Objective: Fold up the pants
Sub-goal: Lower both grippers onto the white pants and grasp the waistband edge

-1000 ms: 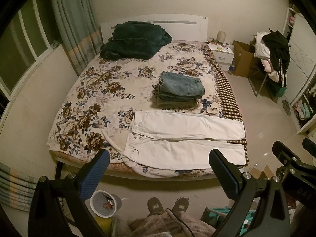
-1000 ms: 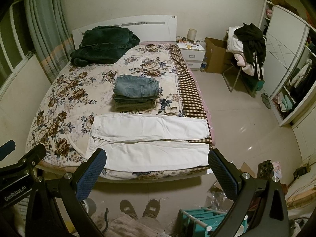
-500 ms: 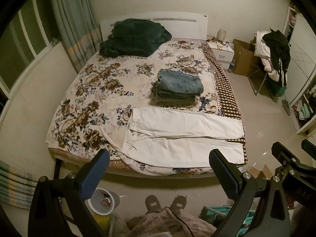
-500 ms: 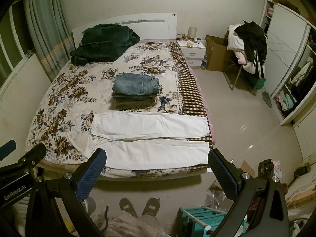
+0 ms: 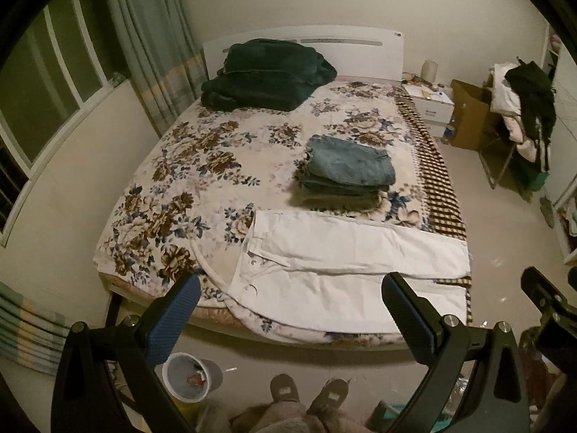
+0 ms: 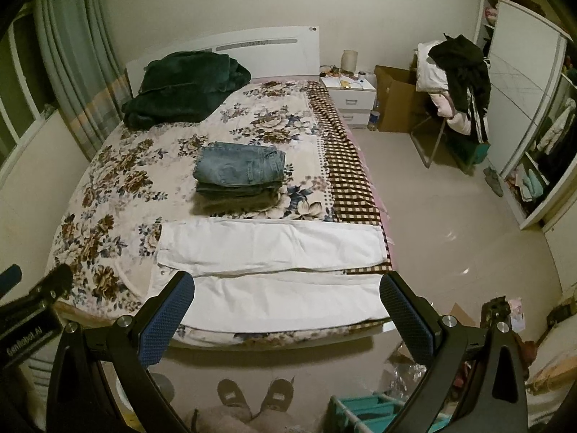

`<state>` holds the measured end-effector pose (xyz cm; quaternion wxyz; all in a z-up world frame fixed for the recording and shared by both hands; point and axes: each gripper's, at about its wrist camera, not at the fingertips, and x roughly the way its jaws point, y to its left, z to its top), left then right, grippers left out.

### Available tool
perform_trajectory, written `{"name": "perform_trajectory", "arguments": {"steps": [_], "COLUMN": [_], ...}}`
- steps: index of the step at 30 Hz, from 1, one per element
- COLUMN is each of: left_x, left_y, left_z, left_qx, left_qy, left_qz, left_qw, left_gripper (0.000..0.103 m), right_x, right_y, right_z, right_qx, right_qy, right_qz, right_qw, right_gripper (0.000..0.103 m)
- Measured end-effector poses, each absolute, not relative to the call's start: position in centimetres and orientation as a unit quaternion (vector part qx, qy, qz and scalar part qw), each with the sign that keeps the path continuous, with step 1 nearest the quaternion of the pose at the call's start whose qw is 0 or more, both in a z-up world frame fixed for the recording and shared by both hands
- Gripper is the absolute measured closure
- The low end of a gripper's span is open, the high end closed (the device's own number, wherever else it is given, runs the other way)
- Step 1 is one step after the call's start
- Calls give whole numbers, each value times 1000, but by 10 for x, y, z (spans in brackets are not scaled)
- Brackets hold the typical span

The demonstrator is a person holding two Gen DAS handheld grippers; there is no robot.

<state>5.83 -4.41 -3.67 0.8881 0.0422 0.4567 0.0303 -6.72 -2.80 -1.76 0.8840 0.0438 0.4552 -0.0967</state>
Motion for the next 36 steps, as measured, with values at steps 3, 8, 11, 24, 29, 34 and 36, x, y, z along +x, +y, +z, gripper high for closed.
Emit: {"name": "perform_trajectory", "arguments": {"steps": [3,8,11,24,29,34,36], "left_x": [82,140,180,375,421,453,458], "left_y": [-45,-56,-62,-89,-122,-137,-143], "left_z": [-49,-90,-116,-314,-436,-524,-545], "left_qx": [45,60,76,176,255,301,319], "left_qy": [457,478,489,540,571,594,595], "left_qz": [35,34,26,-29,-65,-96,-113], "left_qw": [888,875,869,822,778,740,729], "left_gripper": [1,1,0,0,0,0,0], "right_x": [-36,31,78,333,396,419,420], "right_y": [-40,-63,-75,-104,-112,-124,-127], "right_z": [-43,-92,-133,-412,-544,-636,-655], "right_qx": [40,38,29,-60,-112,-135,-148], "right_qy": [460,475,487,612,659,691,697], "right_qz": [-105,-123,-129,-119,-104,-75,-60], "right_qw": [881,871,863,779,736,706,699], "right_gripper": [0,0,0,0,0,4,7]}}
